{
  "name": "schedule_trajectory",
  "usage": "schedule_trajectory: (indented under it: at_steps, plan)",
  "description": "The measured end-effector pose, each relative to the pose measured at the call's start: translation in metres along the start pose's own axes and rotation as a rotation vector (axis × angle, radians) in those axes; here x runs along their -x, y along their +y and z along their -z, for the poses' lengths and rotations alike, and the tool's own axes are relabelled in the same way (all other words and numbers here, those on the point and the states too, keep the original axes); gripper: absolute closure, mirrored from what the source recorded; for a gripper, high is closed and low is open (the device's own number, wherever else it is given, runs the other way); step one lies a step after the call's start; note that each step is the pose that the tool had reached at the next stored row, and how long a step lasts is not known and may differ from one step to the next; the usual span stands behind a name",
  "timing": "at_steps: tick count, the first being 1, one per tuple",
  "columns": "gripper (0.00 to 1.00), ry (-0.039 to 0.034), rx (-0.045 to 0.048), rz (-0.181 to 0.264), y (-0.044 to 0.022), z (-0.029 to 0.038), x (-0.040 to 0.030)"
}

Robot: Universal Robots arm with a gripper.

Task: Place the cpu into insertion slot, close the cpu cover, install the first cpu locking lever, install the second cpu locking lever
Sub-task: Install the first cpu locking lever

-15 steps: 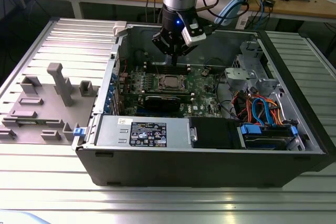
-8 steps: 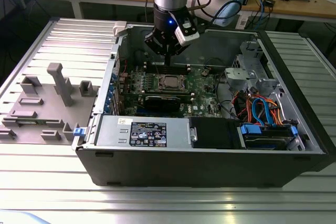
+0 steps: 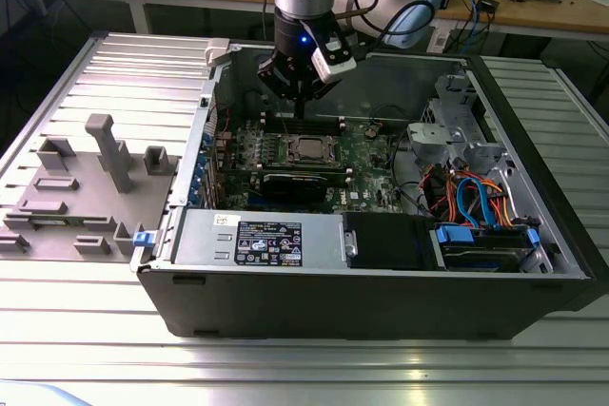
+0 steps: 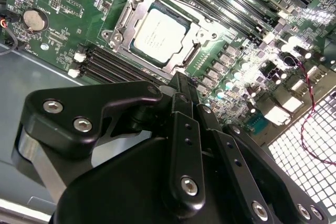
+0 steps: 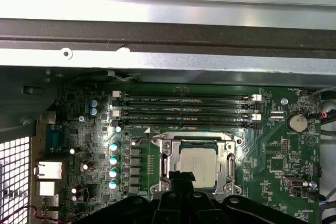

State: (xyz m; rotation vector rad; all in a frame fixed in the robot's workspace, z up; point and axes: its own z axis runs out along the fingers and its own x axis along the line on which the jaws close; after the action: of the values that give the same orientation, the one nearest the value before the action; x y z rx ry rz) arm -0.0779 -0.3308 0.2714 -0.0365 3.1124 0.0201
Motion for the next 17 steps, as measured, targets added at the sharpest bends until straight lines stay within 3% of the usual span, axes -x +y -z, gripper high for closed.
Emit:
schedule_trajectory:
  at_steps: [11, 17]
  plan:
    - [0.89, -0.0001, 0.0, 0.0, 0.0001, 0.0, -0.0035]
    - [0.89, 0.0, 0.0, 0.0, 0.0005, -0.0009, -0.0116]
